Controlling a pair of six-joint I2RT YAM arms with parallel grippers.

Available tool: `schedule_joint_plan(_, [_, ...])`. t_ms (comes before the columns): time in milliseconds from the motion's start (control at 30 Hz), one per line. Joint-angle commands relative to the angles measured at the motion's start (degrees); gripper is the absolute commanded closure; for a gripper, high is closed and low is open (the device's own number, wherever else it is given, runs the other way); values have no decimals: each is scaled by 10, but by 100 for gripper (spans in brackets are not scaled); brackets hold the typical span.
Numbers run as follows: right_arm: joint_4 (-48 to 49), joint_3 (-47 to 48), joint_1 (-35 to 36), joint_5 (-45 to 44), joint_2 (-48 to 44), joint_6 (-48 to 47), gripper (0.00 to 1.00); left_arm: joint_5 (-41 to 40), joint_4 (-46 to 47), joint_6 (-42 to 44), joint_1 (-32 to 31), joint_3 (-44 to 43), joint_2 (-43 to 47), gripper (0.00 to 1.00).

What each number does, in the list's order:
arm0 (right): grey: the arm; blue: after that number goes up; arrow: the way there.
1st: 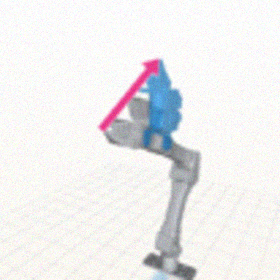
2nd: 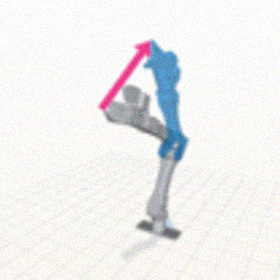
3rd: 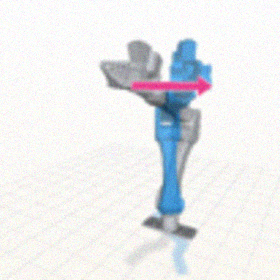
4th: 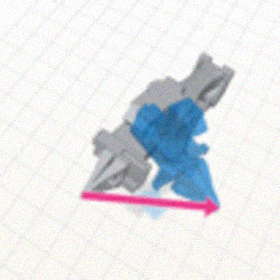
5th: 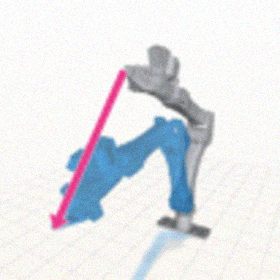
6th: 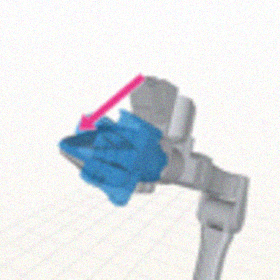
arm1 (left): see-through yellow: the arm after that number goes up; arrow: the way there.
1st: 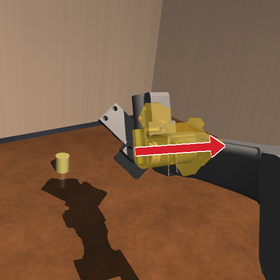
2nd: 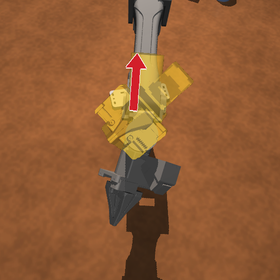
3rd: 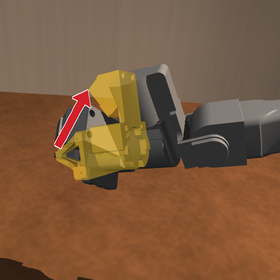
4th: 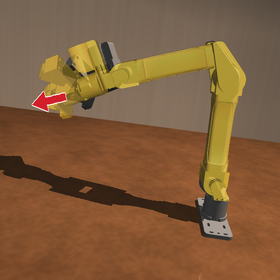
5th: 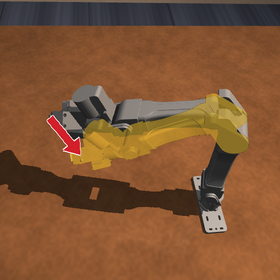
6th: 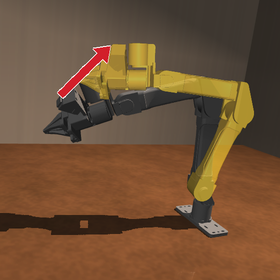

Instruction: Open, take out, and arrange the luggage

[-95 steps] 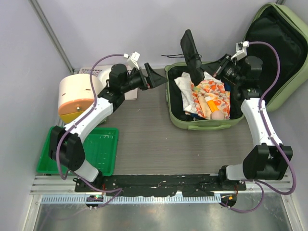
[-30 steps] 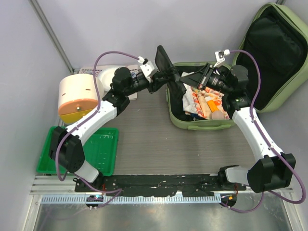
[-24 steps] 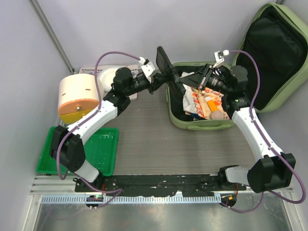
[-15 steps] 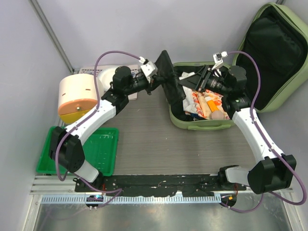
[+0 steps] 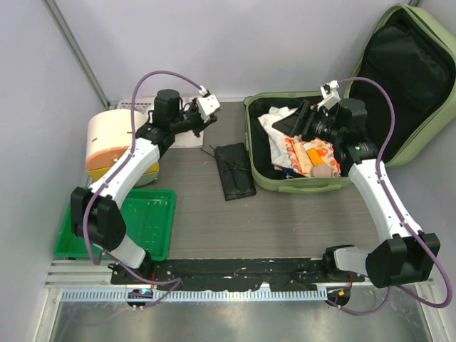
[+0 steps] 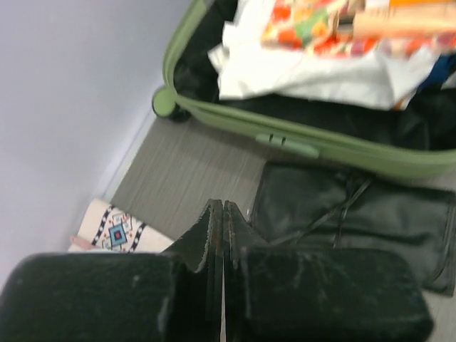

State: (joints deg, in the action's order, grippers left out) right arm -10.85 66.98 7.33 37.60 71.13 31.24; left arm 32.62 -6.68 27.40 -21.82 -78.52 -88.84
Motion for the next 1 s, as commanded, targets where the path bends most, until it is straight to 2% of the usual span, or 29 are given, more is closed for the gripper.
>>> schedule_joint_plan(0, [-27,23,-3,-21,-22,-57,25,39,-141,144,7,-38,-38,91])
schedule_joint_plan(33, [-41,23,-4,-24,-25,-66,26,42,-168,134,4,-42,-38,80])
schedule_joint_plan(67, [-49,24,-4,-26,-28,-92,26,36,-165,102,-1,-37,-37,58])
schedule_joint_plan(100, [-58,24,-4,-32,-31,-100,26,31,-160,23,-8,-32,-36,53])
schedule_joint_plan(167, [-77,25,-5,-38,-35,-122,26,-28,-146,-46,-37,-3,-30,48])
schedule_joint_plan(200, [-85,25,-5,-46,-37,-128,26,-51,-132,-122,-56,13,-27,46])
schedule_joint_plan(267, [-93,26,-7,-53,-38,-133,25,-122,-99,-206,-71,52,-23,46])
schedule_joint_plan(300, [-99,27,-8,-54,-37,-134,26,-158,-96,-306,-78,58,-27,48])
schedule_joint_plan(333, [-101,30,-10,-54,-36,-134,26,-189,-107,-365,-79,63,-39,47])
schedule_joint_plan(367, [-103,31,-10,-53,-35,-138,26,-205,-117,-413,-79,64,-45,43])
schedule_joint_plan(400, [-107,32,-10,-54,-35,-138,26,-231,-127,-462,-82,65,-54,43])
schedule_joint_plan(433, [-109,33,-10,-57,-35,-140,26,-255,-166,-561,-83,64,-63,43])
schedule_joint_plan(500, [-109,33,-11,-58,-34,-143,25,-259,-174,-623,-84,79,-71,42])
schedule_joint_plan(533, [-110,33,-10,-58,-32,-143,25,-266,-144,-664,-88,115,-64,41])
schedule_joint_plan(633, [-111,33,-11,-59,-28,-143,26,-299,-134,-692,-106,138,-65,36])
schedule_joint_plan(767, [-109,29,-11,-62,-28,-144,25,-309,-135,-733,-116,142,-96,36])
schedule_joint_plan(967, [-116,26,-13,-64,-31,-149,26,-303,-106,-744,-118,132,-153,39])
